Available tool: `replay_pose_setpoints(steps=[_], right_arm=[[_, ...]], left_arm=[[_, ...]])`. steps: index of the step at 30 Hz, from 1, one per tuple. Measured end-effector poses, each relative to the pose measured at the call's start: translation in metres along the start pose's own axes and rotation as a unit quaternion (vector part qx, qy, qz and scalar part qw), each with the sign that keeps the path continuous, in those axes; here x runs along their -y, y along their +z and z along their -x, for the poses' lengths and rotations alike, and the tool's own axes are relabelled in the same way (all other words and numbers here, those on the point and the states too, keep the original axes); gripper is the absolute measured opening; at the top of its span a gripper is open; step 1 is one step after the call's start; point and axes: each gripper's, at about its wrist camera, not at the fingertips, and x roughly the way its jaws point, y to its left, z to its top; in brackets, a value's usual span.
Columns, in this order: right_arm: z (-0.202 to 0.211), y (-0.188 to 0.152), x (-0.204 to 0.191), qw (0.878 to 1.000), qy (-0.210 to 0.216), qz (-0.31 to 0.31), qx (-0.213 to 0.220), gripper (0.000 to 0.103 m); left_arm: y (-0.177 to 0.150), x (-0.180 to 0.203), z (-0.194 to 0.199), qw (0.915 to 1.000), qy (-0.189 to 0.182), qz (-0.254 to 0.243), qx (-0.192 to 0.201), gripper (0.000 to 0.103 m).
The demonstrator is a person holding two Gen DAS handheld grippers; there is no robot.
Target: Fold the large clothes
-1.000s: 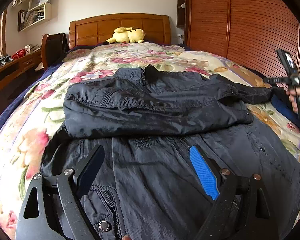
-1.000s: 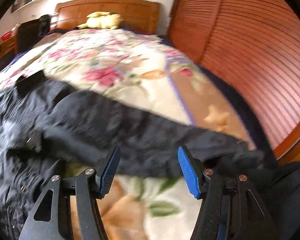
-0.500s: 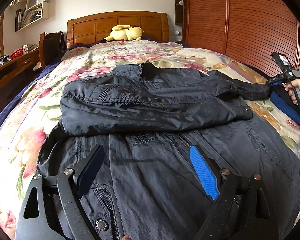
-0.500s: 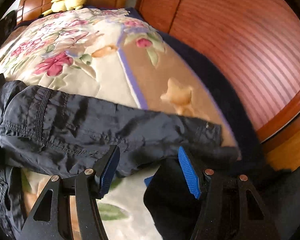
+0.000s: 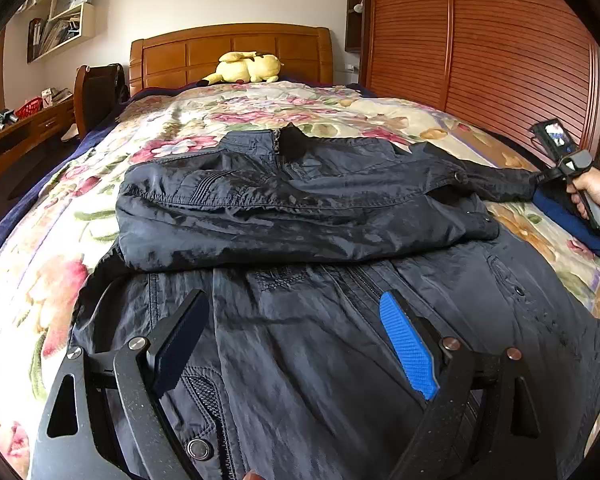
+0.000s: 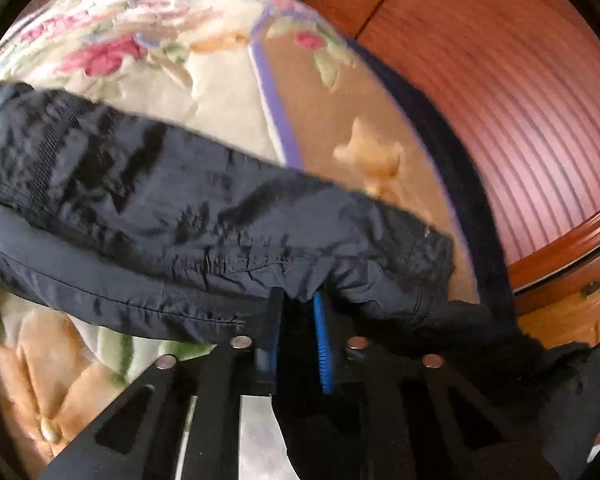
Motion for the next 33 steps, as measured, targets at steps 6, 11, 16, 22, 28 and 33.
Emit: replay_pose_setpoints(steps=[6,11,16,22,28,33], right_arm=[[0.038,0.008,0.013,0.996,-0.024,-0.028,0.083,0.001],[0.062,0.013,0.009,0.994,-0.003,-0.031,0.103,0.0],[0.058,0.013,0.006,0.994,0.055,-0.058,0.078,0.024],[0.024,0.001,-0.002,0.991,0.095,-0.086,0.025,0.07],[-0.009,-0.003,-0.003,0.988,0.109,-0.11,-0.012,0.07],[-0.031,-0.003,-0.018,0.991,0.095,-0.094,-0.029,0.068]], left_arm=[[-0.002,0.0,0.005,1.0,-0.005,-0.001,0.0,0.088],[-0.003,-0.002,0.006,1.0,-0.009,0.001,-0.002,0.088],[-0.003,-0.002,0.006,0.9999,-0.01,0.001,-0.003,0.088],[-0.003,-0.001,0.007,0.9999,-0.01,-0.001,-0.004,0.088],[-0.005,0.0,0.006,0.9999,-0.01,-0.003,-0.006,0.088],[-0.005,0.0,0.006,0.9999,-0.011,-0.003,-0.005,0.088]])
